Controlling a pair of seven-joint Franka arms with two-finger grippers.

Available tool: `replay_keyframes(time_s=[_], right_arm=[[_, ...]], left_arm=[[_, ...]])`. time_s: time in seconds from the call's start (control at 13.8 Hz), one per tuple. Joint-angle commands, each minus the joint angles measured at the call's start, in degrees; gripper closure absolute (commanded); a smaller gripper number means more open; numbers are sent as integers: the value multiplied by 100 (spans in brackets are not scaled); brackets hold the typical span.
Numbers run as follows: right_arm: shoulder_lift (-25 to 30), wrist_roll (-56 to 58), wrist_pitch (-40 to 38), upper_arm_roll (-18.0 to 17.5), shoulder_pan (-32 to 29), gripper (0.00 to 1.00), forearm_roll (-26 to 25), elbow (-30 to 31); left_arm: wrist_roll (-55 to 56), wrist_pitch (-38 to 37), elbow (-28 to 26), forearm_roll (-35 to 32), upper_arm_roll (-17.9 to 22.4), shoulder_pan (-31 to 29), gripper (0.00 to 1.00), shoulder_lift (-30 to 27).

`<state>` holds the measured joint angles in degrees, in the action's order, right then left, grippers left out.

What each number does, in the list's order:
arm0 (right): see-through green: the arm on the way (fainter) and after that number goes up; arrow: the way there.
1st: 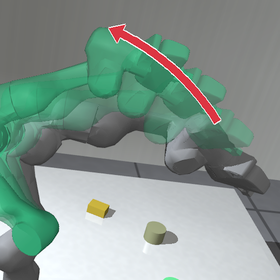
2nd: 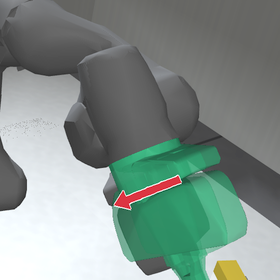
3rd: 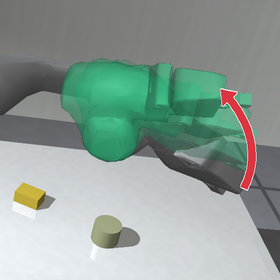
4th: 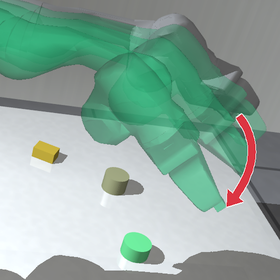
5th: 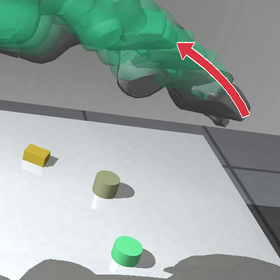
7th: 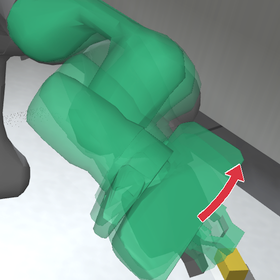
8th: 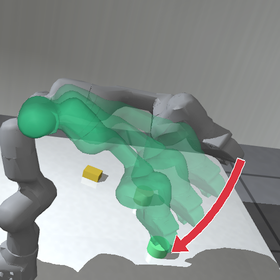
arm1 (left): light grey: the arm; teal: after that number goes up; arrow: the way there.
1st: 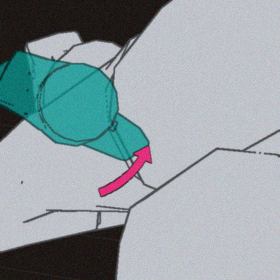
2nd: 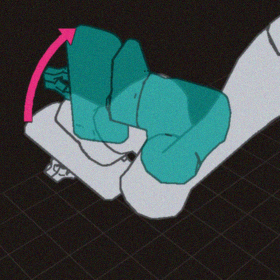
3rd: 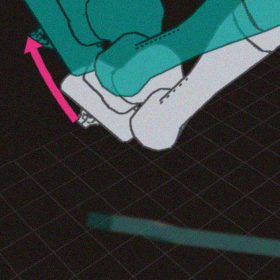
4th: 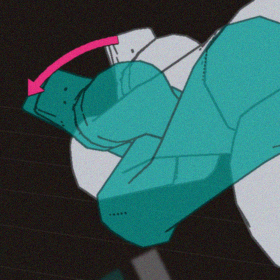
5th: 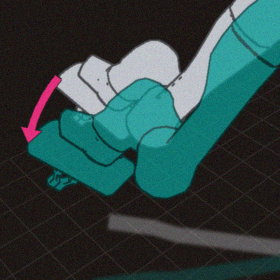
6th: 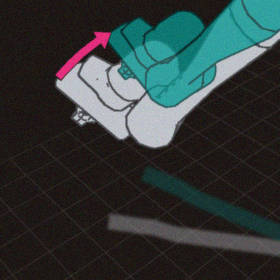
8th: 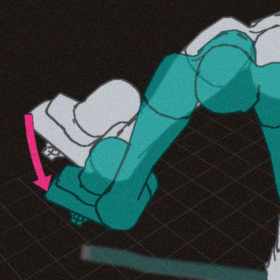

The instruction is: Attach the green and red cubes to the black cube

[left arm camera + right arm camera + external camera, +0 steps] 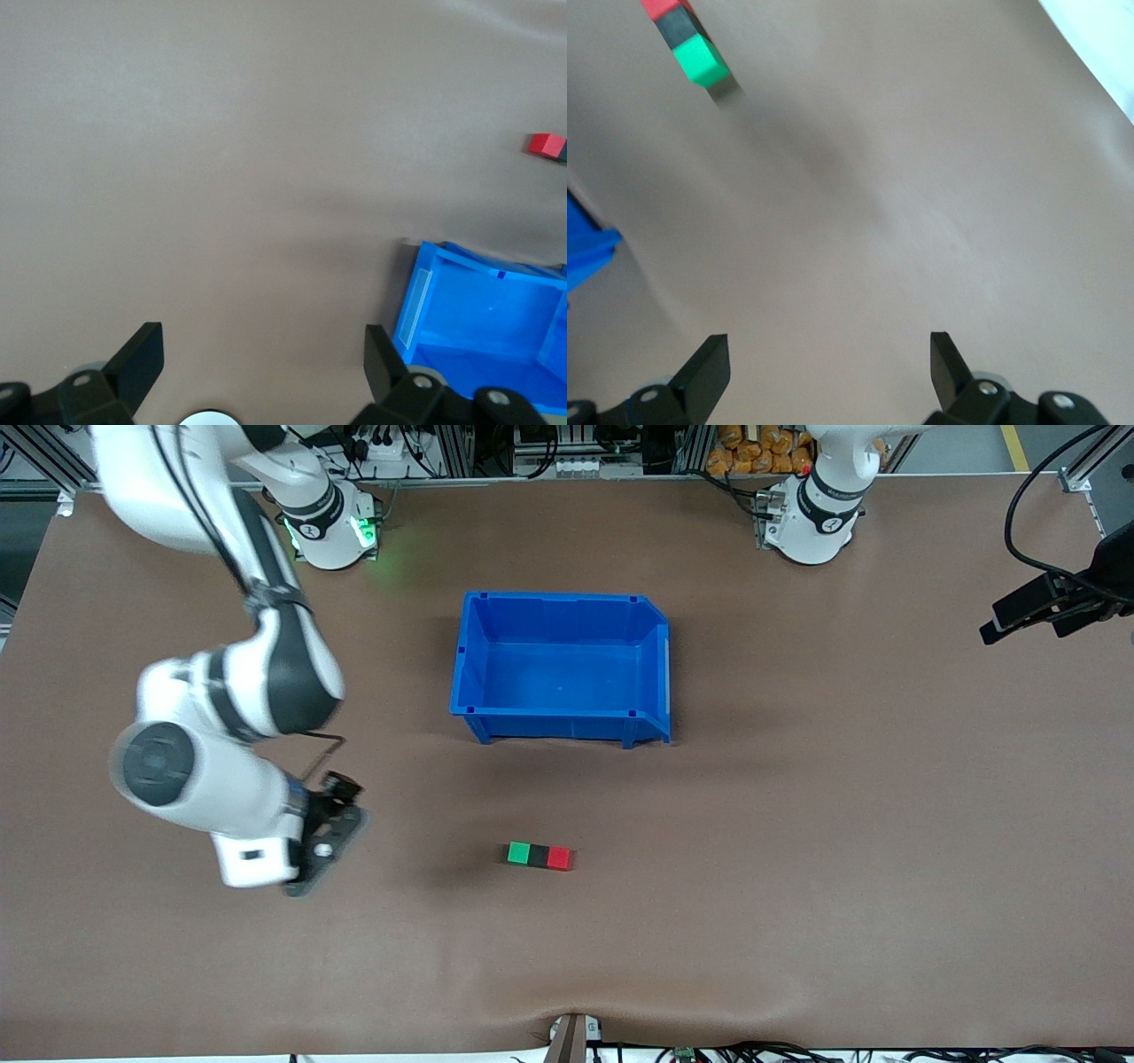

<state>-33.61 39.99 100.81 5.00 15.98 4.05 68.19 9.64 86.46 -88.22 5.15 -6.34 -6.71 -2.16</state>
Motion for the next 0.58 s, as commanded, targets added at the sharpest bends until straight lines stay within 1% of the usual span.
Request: replay_keyframes(time_s=[0.0, 0.07, 0.14, 0.36, 0.51], right_arm=[[846, -62, -96, -104, -497, 0, -10, 931], [952, -62, -253, -104, -656, 0, -10, 950], [1057, -62, -420, -104, -797, 0, -10, 950], [1356, -271, -658, -104, -1192, 0, -10, 950], [1567, -587, -869, -104, -1220, 0, -10, 976]], left_arm=[[73, 90, 111, -259, -16, 3, 0, 31], [81, 90, 278, -408, -33, 38, 0, 153], [64, 90, 332, -419, -34, 30, 0, 189], [64, 90, 332, -401, -16, -58, 0, 216], [55, 90, 332, -427, -16, -49, 0, 225]])
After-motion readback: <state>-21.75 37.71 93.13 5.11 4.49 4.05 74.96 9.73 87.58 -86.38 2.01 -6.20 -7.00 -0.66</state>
